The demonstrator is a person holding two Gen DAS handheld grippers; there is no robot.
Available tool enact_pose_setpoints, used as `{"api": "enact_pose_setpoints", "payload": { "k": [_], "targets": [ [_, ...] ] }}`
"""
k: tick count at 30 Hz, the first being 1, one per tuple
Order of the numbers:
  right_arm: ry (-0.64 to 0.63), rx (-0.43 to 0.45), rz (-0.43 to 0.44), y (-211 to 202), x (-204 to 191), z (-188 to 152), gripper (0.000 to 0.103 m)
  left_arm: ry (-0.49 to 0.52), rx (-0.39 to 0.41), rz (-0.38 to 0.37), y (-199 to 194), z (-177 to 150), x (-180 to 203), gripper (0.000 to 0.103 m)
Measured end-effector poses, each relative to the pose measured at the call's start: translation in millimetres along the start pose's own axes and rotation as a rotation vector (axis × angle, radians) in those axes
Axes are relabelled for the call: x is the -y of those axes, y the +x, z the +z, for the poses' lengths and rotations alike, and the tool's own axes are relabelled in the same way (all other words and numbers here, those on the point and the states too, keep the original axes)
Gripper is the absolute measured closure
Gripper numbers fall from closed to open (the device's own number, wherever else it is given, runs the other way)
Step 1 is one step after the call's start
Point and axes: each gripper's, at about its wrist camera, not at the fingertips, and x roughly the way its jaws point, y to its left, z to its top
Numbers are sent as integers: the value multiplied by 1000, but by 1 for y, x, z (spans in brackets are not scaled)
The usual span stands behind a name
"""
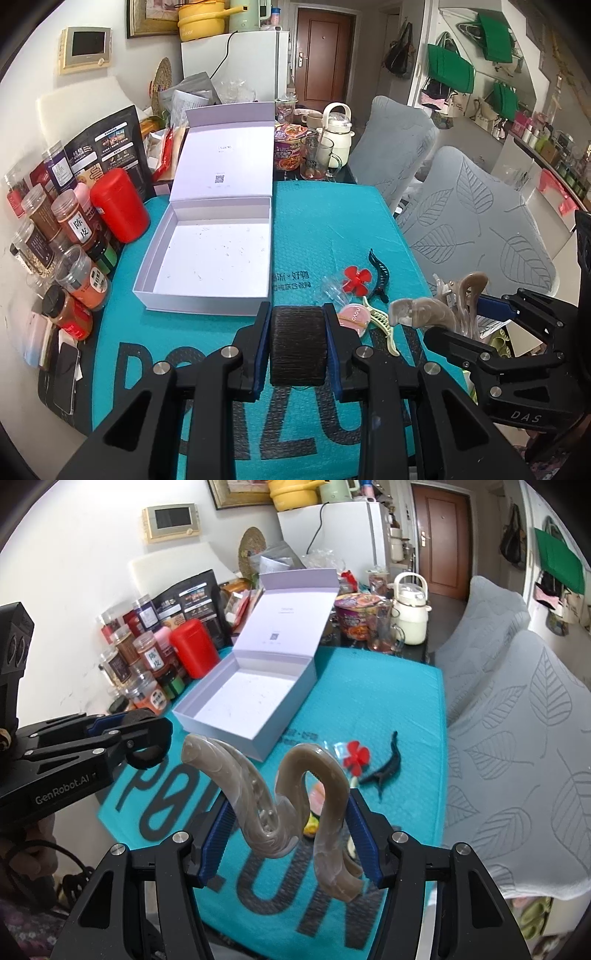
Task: Organize rigid objects
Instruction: 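Lift the beige S-shaped clip with the right gripper and carry it into the white box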
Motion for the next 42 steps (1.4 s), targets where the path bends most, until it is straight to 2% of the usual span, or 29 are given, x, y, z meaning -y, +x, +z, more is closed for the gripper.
{"api": "enact_pose_setpoints", "payload": {
  "k": [8, 27, 42],
  "targets": [
    [0, 9, -4, 18, -28, 16, 43, 1, 8, -3, 1, 8, -36, 77],
    [11, -19, 16, 81, -93, 51, 43, 14, -33, -11, 25, 23, -124, 77],
    [8, -67, -2, 132, -111, 80, 43, 11, -90, -42, 73, 46, -168, 77]
  ]
}}
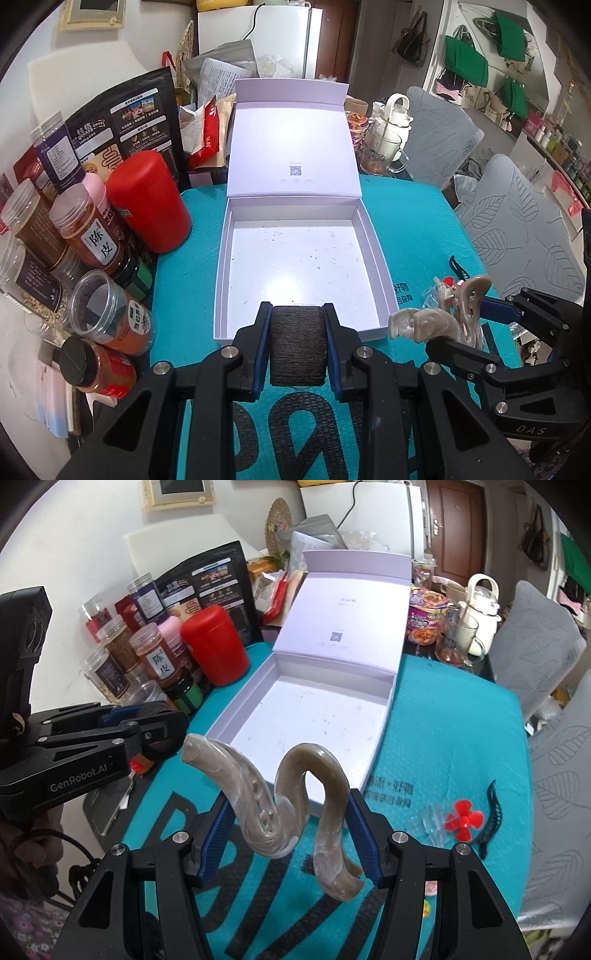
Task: Organize rigid objects
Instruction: 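Lift the beige S-shaped clip with the right gripper and carry it into the white box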
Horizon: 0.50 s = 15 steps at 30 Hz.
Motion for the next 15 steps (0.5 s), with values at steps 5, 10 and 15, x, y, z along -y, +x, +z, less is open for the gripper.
{"api": "enact_pose_setpoints", "payload": {
  "k": [5, 10, 15],
  "targets": [
    [10, -16, -8, 16, 3, 12, 43, -6, -29, -11, 20, 10, -10, 77],
    [22, -35, -4, 35, 9, 21, 43, 1, -47, -19, 40, 20, -19, 77],
    [25, -42, -2, 52, 15, 32, 43, 7, -63, -29, 60, 32, -26, 77]
  ]
}}
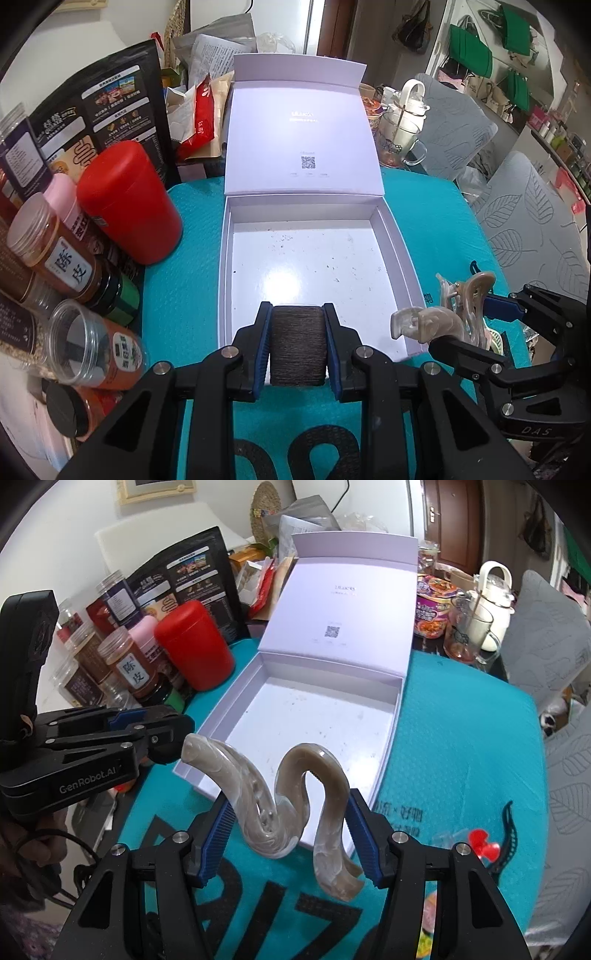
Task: Organize rigid objects
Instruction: 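Lift the beige S-shaped clip with the right gripper and carry it into the white box, then lower the beige S-shaped clip into the box and open the right gripper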
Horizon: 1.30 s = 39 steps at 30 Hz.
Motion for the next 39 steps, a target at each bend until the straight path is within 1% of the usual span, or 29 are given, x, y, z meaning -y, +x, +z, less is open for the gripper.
{"api": "enact_pose_setpoints", "payload": {
  "k": [9, 18, 21, 24, 39],
  "targets": [
    [3, 15, 1, 35, 12, 27, 43, 10, 1, 15, 32, 27, -18, 77],
    [25, 45, -11, 66, 27, 50, 43, 23, 8, 9, 64, 48, -28, 77],
    [33, 52, -22, 74, 32, 56, 43, 5, 7, -1, 73, 54, -33, 77],
    [50, 53, -26, 84, 39, 60, 43, -12, 6, -2, 82, 59, -37, 77],
    [92, 60, -41, 117, 60, 70, 43, 22, -1, 16, 124, 78, -38, 77]
  ]
}}
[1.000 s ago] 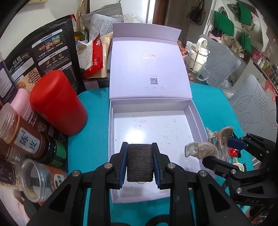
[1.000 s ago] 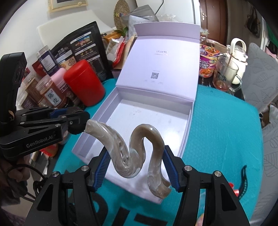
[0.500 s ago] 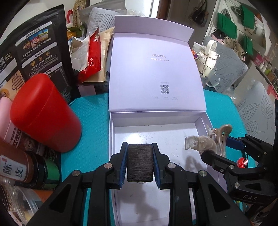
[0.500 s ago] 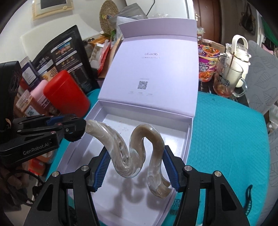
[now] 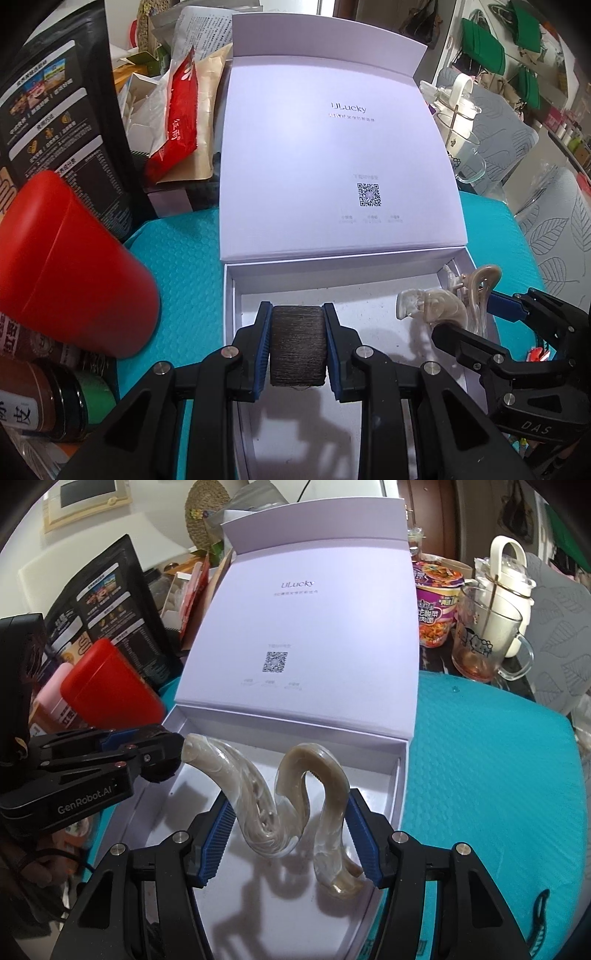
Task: Organize rigid objects
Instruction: 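Lower the beige S-shaped clip into the box and open the right gripper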
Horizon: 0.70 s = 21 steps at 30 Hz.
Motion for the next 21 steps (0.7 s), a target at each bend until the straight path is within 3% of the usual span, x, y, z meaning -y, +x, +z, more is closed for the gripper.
{"api": "enact_pose_setpoints", "payload": {
  "k": [21],
  "targets": [
    [23, -38, -6, 21, 10, 3, 42, 2, 4, 54, 23, 3, 16, 77]
  ]
}}
